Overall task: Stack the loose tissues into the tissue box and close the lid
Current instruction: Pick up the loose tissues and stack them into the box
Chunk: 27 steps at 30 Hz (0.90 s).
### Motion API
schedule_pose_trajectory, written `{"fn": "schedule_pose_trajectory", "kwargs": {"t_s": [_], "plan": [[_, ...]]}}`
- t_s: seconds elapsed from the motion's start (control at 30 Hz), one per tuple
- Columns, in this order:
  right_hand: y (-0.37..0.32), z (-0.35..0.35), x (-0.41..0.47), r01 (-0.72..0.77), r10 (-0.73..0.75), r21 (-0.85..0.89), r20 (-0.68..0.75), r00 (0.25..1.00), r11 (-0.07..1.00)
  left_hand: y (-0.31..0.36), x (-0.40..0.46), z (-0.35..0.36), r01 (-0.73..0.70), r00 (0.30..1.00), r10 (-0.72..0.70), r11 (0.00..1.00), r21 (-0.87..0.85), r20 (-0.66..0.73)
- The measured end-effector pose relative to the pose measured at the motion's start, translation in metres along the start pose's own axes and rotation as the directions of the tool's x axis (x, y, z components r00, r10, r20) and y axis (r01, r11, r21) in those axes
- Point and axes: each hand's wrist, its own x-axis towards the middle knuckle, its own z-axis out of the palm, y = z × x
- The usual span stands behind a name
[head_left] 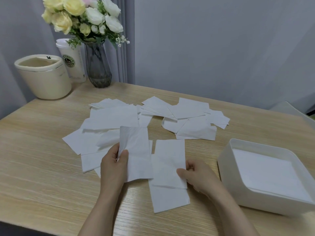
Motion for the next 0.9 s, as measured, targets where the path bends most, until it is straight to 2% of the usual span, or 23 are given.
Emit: {"fn": "schedule_pose_trajectory", "kwargs": {"t_s": [0.2, 0.33, 0.4, 0.5, 0.6, 0.77, 0.9], "plan": [[0.012, -0.002, -0.01, 0.019, -0.051, -0.125, -0.261, 0.964, 0.992, 0.003, 0.0, 0.019, 0.051, 0.998, -0.052, 0.998, 0.027, 0.046], [0.013, 0.015, -0.014, 0.101, -0.128, -0.085, -0.435, 0.891, 0.991, 0.003, -0.001, 0.027, 0.085, 0.995, -0.085, 0.996, 0.003, 0.058], [0.013, 0.02, -0.015, 0.103, -0.099, -0.019, -0.5, 0.86, 0.994, 0.002, -0.003, 0.026, 0.077, 0.995, -0.077, 0.997, -0.006, 0.057], [0.015, 0.02, -0.014, 0.081, -0.017, 0.104, -0.506, 0.862, 0.991, 0.002, -0.005, 0.025, 0.061, 0.996, -0.06, 0.998, -0.015, 0.074], [0.017, 0.017, -0.012, 0.143, 0.004, 0.258, -0.497, 0.867, 0.955, 0.002, -0.005, 0.026, 0.066, 0.995, -0.063, 0.997, -0.04, 0.083], [0.016, 0.015, -0.011, 0.184, 0.085, 0.511, -0.459, 0.884, 0.84, 0.003, -0.007, 0.024, 0.137, 0.986, -0.12, 0.979, -0.149, 0.118], [0.011, 0.014, -0.013, 0.225, 0.121, 0.683, -0.419, 0.9, 0.695, 0.0, -0.006, 0.023, 0.151, 0.984, -0.132, 0.975, -0.163, 0.121]]}}
